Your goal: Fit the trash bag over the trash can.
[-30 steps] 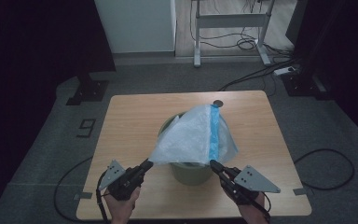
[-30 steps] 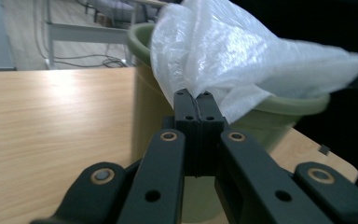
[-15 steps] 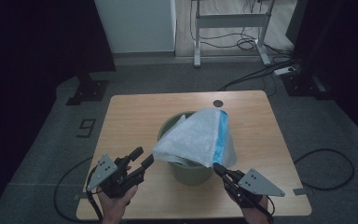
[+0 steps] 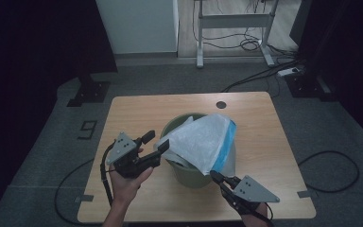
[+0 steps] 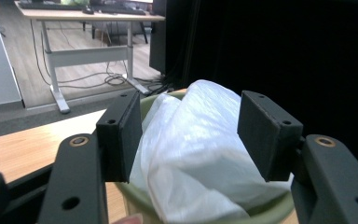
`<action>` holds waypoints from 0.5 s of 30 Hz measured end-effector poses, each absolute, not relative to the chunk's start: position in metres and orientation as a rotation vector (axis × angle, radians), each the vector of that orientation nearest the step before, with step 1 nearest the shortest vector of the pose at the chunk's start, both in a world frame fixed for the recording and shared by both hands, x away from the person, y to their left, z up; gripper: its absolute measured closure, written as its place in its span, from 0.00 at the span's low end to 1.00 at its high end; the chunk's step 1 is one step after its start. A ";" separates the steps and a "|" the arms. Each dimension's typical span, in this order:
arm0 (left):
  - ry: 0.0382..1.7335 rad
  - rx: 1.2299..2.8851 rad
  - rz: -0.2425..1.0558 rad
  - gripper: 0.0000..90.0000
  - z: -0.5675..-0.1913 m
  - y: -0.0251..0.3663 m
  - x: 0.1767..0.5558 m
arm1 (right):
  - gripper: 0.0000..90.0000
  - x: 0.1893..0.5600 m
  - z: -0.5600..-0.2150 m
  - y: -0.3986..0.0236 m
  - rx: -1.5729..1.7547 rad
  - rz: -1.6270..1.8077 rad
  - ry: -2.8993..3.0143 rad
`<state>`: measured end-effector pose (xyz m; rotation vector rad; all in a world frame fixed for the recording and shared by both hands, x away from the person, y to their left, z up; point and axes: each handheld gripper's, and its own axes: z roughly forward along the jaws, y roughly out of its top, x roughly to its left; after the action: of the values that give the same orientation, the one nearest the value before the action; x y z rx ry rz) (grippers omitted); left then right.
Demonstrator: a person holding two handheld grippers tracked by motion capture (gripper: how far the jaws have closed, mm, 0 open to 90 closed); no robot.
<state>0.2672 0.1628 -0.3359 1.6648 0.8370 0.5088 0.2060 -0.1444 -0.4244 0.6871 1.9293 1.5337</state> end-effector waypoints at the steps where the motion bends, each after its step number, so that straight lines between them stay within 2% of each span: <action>1: 0.840 1.684 0.504 0.43 -0.336 0.161 0.271 | 0.99 0.206 -0.425 -0.144 0.685 1.533 1.932; 8: 0.843 1.786 0.455 0.42 -0.350 0.145 0.283 | 0.99 0.205 -0.427 -0.144 0.676 1.525 1.938; 10: 0.841 1.813 0.448 0.46 -0.357 0.144 0.283 | 0.99 0.205 -0.428 -0.145 0.679 1.522 1.940; 15: 0.799 1.826 0.421 0.85 -0.370 0.146 0.278 | 0.99 0.205 -0.429 -0.145 0.679 1.522 1.944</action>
<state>0.2783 0.1457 -0.3701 1.8256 0.7989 0.4215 0.2045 -0.1446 -0.4292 0.6791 1.9437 1.5220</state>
